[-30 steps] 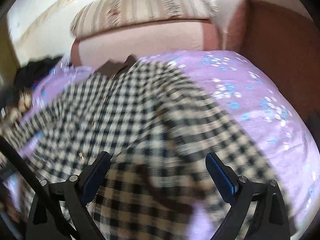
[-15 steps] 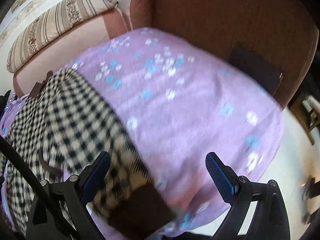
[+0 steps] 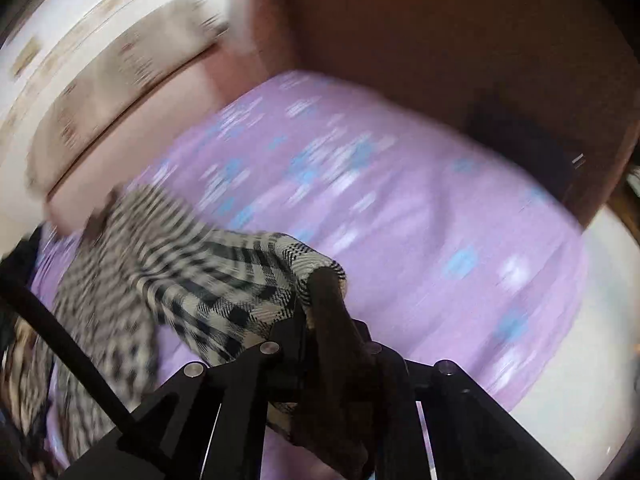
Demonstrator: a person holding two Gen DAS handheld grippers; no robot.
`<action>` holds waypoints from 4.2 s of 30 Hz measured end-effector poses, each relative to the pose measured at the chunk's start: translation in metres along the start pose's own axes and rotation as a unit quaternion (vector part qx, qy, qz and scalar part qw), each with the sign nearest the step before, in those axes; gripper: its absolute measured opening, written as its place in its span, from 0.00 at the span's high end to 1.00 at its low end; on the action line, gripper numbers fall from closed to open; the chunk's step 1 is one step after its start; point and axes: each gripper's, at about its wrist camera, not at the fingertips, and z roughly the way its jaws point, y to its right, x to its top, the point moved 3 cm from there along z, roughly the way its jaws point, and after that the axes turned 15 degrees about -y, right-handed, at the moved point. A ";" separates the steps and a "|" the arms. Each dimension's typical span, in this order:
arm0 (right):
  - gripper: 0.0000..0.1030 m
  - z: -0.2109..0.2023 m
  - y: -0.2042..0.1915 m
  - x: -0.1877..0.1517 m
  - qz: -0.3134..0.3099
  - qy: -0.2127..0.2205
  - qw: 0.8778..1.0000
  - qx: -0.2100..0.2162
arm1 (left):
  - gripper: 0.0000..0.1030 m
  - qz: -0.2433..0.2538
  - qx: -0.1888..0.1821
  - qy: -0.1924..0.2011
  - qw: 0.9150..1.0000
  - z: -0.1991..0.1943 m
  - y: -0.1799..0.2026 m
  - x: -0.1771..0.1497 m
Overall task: Fold large clothes
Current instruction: 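Grasp the other plaid sleeve cuff with the right gripper and lift it, then fold the held sleeve across the shirt body and open the right gripper, then grasp the spread sleeve cuff with the left gripper and lift it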
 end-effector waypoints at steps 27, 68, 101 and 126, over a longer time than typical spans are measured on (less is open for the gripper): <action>0.90 0.046 -0.251 0.047 -0.119 -0.104 0.983 0.093 | 0.30 -0.006 -0.023 0.023 0.999 -0.019 -0.016 0.005; 0.31 0.148 -0.615 -0.110 -0.360 -0.216 0.872 0.253 | 0.30 -0.119 -0.014 0.006 0.993 -0.010 -0.104 0.033; 0.63 0.104 -0.318 0.007 -0.256 -0.028 0.966 0.008 | 0.30 -0.025 0.015 -0.021 0.999 0.035 -0.035 0.041; 0.48 0.110 -0.415 -0.083 -0.334 -0.098 0.932 0.098 | 0.30 -0.289 -0.118 -0.009 0.950 -0.002 -0.204 -0.021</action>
